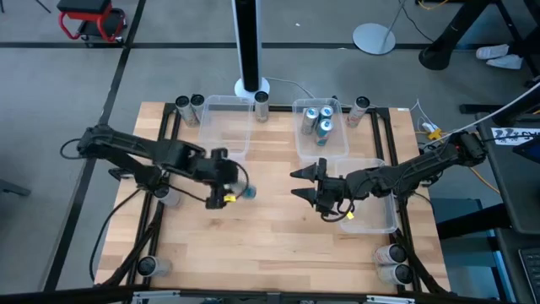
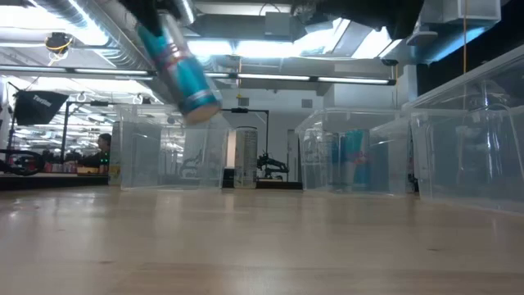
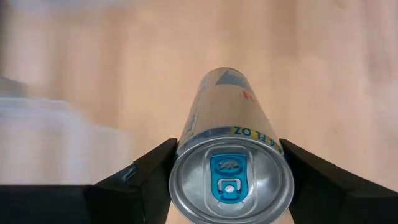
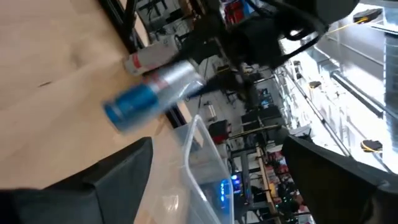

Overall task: Sort soda cans
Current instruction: Put the blue soda can into the top right transparent bin

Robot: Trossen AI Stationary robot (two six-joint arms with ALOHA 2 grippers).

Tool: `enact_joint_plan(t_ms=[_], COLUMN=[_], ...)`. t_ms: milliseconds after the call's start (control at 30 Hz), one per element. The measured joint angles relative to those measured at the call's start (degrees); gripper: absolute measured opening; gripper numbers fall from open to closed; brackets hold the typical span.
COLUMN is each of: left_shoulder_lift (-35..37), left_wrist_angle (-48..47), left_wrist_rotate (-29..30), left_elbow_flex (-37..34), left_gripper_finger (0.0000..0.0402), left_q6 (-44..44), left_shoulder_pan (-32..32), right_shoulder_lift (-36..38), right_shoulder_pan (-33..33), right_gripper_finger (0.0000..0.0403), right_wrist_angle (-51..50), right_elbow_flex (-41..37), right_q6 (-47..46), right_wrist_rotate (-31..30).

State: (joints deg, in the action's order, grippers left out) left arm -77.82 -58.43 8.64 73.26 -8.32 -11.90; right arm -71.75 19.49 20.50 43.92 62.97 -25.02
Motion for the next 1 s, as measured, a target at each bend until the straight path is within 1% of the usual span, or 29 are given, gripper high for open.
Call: enact_joint_plan(t_ms=[67,100,167,300,400,567,1000], left_shoulder_lift=[-2.7,-3.9,-5.9,-9.5,-11.5,-14.2,-15.1], left_wrist_angle=[-1.4,-2.1,-3.5,-6.9,-8.5,-8.0,-6.4], left_wrist_rotate=[-5.1,-6.4,-8.4,-10.6,-10.9,-11.0,-10.9], left_elbow_flex=[0.1,0.1,0.1,0.2,0.2,0.2,0.3], left_gripper_finger=[0.0232,0.0232,0.0232,0.0234,0.0235,0.0236,0.0240], left_q6=[0.0,-0.1,-0.2,-1.2,-1.5,-1.7,-4.7], left_shoulder_pan=[0.6,0.7,1.3,2.5,3.0,3.1,3.0], right_shoulder_lift=[0.0,0.0,0.0,0.0,-0.5,-1.4,-2.8], right_shoulder_pan=[0.0,0.0,0.0,0.0,0.0,0.0,0.0], right_gripper_finger=[0.0358,0.0358,0.0358,0.0358,0.0358,0.0358,0.0358], right_wrist_angle=[-0.8,-1.3,-2.1,-2.8,-2.7,-3.0,-3.1], right_elbow_flex=[0.0,0.0,0.0,0.0,0.0,0.0,0.0], right_q6=[-0.2,-0.2,-0.2,-1.1,-1.2,-1.5,-2.7], right_wrist_rotate=[0.0,0.0,0.0,0.0,-0.1,-0.5,-1.0])
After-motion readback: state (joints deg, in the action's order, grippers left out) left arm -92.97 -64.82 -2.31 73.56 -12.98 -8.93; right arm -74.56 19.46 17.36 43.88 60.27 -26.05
